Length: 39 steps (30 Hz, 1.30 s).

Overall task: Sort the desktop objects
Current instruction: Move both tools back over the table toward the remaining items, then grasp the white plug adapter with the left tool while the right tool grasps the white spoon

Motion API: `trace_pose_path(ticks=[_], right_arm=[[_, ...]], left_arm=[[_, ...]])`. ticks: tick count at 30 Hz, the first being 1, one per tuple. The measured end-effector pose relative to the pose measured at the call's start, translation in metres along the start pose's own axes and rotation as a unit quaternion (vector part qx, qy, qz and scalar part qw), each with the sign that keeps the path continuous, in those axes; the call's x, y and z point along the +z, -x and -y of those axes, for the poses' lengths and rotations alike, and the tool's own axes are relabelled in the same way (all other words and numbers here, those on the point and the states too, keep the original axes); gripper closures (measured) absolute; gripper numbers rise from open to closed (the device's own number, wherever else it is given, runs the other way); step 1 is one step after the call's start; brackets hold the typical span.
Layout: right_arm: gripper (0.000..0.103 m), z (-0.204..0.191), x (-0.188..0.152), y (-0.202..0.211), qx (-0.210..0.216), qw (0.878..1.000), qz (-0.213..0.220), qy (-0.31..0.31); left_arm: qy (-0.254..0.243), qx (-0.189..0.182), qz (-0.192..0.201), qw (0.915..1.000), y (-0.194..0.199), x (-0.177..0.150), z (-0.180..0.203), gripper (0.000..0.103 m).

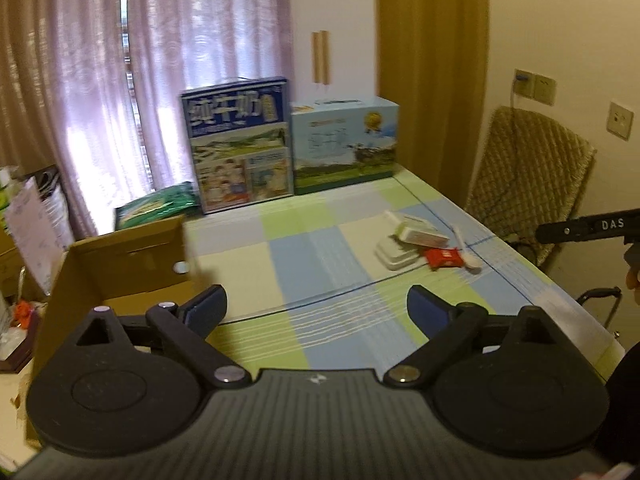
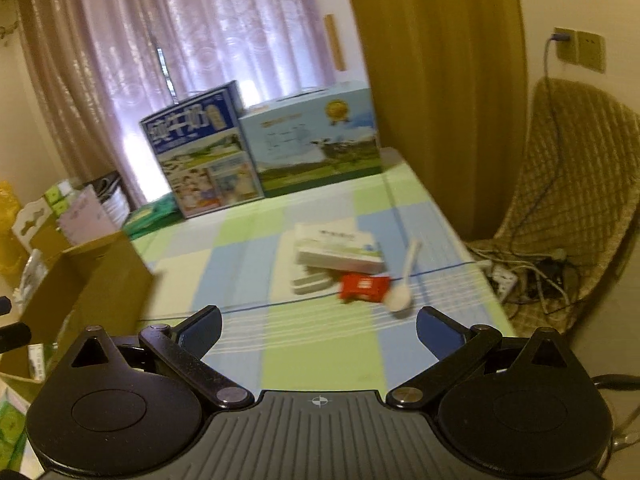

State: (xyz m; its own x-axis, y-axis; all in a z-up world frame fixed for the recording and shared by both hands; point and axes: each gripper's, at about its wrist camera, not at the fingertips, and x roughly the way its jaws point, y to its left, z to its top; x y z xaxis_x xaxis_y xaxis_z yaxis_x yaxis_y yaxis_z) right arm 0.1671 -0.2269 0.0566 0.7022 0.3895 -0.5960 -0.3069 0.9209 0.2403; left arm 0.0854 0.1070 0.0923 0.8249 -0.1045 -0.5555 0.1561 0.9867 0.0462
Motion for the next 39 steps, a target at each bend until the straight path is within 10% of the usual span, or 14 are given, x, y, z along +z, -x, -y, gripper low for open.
trace_pose_path(ticks=[14,28,39], right_arm=[[0.002,0.082,0.0,-0.053,-0.024,0.999,-0.024,-0.035],[0.003,0.088,-0.004,-0.15,-0.013,0.996,-0.063,0.056],[0.043,0.098,-0.012,-0.205,-0.012,0.993,-0.098,0.059]], left_arm=[[-0.083,-0.05,-0.047,0.9942,-0.113,0.026,0.068,0.008],[-0.16,-0.081,-0.076,0.9809,-0.23,0.035,0.096,0.008],[-0.172,-0.096,-0.065,0.9782,-0.285,0.04,0.109,0.008]])
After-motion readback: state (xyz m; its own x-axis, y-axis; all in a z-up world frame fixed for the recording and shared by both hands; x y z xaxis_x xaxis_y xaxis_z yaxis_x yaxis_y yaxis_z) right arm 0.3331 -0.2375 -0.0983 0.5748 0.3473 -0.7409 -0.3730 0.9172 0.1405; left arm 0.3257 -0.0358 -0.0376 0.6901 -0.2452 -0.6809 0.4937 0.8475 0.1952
